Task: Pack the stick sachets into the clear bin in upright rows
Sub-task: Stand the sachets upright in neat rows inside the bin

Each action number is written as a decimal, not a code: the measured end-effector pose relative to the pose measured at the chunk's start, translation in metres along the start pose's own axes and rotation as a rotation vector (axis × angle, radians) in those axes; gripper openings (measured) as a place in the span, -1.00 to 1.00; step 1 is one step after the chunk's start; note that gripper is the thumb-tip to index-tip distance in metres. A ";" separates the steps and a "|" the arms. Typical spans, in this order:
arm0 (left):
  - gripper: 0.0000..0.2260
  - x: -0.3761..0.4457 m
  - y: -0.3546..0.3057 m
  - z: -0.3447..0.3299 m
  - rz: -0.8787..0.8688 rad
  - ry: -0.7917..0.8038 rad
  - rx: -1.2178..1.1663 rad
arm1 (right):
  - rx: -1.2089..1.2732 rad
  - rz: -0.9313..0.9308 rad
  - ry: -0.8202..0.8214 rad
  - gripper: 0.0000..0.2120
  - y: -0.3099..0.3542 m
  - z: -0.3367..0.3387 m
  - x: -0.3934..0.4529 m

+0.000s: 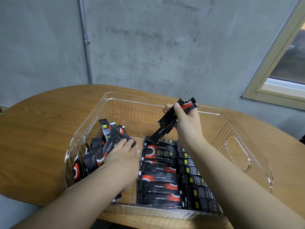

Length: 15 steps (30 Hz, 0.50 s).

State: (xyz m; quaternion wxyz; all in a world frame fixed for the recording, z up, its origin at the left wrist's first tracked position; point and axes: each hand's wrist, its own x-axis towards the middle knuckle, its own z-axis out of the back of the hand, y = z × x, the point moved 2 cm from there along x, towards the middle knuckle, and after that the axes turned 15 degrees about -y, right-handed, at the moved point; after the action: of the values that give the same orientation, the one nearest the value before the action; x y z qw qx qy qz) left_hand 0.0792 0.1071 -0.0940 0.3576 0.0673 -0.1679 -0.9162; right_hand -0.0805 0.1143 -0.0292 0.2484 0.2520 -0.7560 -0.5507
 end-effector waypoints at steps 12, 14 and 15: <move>-0.43 0.000 0.000 0.001 -0.001 0.006 0.010 | -0.051 0.027 0.099 -0.85 -0.002 0.000 -0.005; -0.44 0.000 -0.001 0.002 -0.005 0.005 0.013 | -0.016 0.050 0.135 -0.85 0.000 -0.001 -0.003; -0.44 0.000 -0.001 0.002 -0.006 0.005 0.012 | 0.004 0.060 0.150 -0.86 0.000 -0.001 -0.003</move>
State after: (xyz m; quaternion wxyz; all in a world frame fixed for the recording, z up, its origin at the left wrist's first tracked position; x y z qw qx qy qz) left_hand 0.0785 0.1084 -0.0923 0.3550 0.0722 -0.1725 -0.9160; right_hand -0.0776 0.1151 -0.0289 0.3202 0.2703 -0.7435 -0.5212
